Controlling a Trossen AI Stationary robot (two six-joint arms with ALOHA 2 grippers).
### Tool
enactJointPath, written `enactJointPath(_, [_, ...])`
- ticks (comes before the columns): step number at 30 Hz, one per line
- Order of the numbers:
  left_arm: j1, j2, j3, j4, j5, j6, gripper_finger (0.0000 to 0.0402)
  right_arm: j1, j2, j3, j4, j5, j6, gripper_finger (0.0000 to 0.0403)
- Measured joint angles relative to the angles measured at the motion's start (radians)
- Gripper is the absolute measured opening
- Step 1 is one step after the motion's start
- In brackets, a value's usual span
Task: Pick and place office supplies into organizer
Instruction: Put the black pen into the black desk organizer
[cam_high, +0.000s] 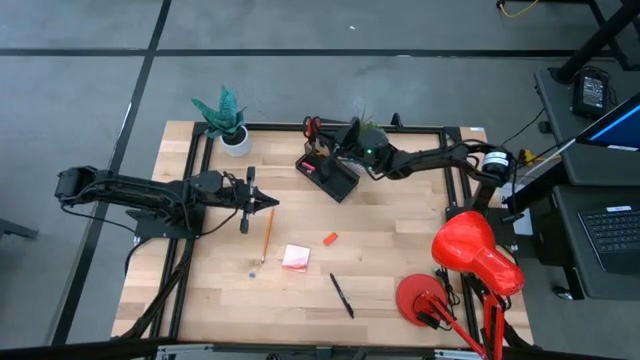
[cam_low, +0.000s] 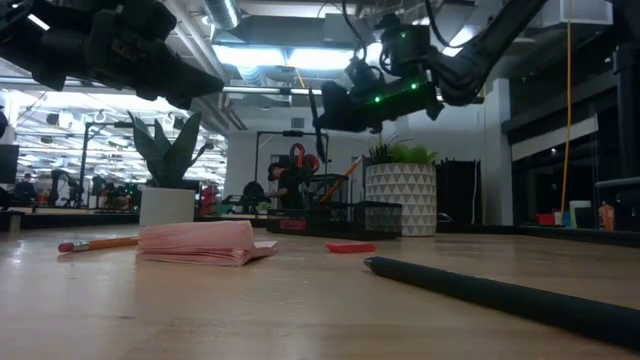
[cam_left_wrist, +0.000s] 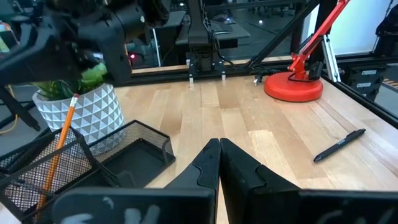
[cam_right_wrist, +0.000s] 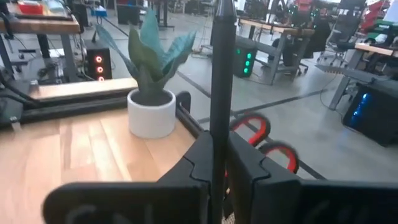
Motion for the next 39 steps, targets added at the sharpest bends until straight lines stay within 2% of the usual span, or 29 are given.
enactJointPath(15, [0.000,0.000,0.000,0.000,0.000,0.000,0.0006,-0.001,0.121,0.000,0.058,0.004,0.026,0.0022])
enactJointPath(25, [0.000,0.000,0.000,0.000,0.000,0.000,0.0006,-0.001,0.125,0.000,0.057,0.002,0.101,0.0034])
enactJointPath(39, [0.000,0.000,0.000,0.000,0.000,-0.003,0.0006,-0.001,0.125,0.000,0.034,0.001,0.117,0.0037])
